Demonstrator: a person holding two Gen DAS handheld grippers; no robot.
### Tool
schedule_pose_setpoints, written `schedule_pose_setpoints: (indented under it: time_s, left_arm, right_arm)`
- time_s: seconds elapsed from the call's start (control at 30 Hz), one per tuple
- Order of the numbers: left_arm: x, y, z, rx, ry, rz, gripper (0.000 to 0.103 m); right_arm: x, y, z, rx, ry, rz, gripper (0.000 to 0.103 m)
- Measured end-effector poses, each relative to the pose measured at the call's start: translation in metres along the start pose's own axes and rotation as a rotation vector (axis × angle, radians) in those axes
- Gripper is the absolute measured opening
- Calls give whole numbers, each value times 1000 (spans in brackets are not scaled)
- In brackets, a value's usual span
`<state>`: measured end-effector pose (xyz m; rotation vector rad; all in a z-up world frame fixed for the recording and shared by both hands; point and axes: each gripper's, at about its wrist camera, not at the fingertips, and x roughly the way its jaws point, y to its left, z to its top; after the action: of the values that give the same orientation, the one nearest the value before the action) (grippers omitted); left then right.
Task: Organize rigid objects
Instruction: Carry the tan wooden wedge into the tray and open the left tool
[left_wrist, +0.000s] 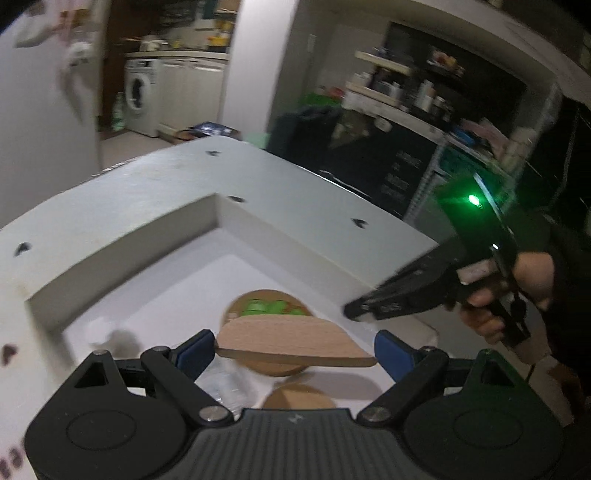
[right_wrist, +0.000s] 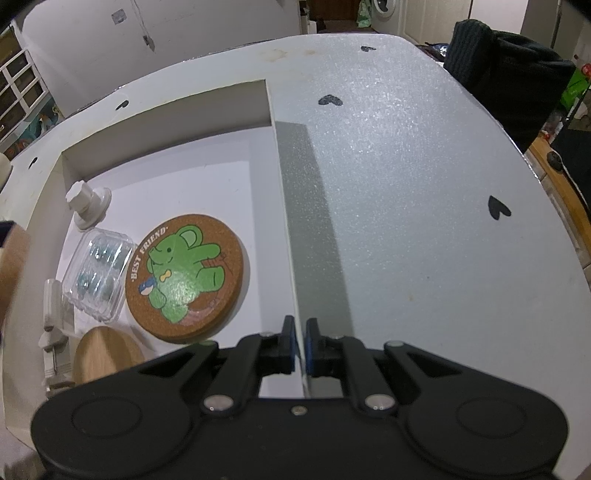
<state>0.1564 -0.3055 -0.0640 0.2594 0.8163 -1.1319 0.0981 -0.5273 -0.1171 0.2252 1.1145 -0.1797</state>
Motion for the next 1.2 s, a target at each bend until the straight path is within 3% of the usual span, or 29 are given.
schedule_pose_setpoints:
  time_s: [0.17,0.43,0.6,0.8,0.87,1.2]
  left_arm:
    - [24,-16,-1,50,46,-44,92]
    - [55,-20,2,41,89,-99,92]
    - [73,-28,5,101,129,-119,92]
    - [80,-37,1,36,141,-148,94]
    - [79,-39,-4,12,153,-147,103]
    - [66,-39,-17,-59,172,-148,103]
  right_arm:
    - [-3,3,4,3,-1,-7,7]
    - [-10,4,11,17,-40,-12,6]
    - [-10,2,11,14,-32,-8,5]
    - [-9,2,9,20,-29,-8,5]
    - [-8,2,9,21,-27,-7,6]
    - [-4,1,8,25,-15,-6,6]
